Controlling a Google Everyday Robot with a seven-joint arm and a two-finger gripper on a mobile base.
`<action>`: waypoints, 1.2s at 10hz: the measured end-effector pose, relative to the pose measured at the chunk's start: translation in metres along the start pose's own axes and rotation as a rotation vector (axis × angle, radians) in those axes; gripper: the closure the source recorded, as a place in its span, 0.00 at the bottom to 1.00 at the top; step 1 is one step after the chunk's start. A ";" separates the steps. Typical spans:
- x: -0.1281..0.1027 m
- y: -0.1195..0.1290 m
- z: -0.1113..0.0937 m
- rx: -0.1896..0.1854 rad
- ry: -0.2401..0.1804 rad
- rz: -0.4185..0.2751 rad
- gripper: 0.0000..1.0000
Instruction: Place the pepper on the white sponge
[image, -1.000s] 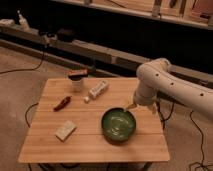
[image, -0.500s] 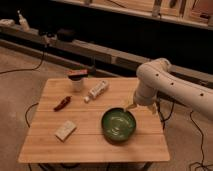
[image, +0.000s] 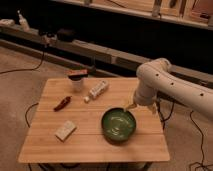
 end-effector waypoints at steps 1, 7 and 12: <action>0.000 0.000 0.000 0.000 0.000 0.000 0.20; 0.000 0.000 0.000 0.000 0.000 0.000 0.20; 0.022 -0.026 -0.008 0.000 0.047 -0.050 0.20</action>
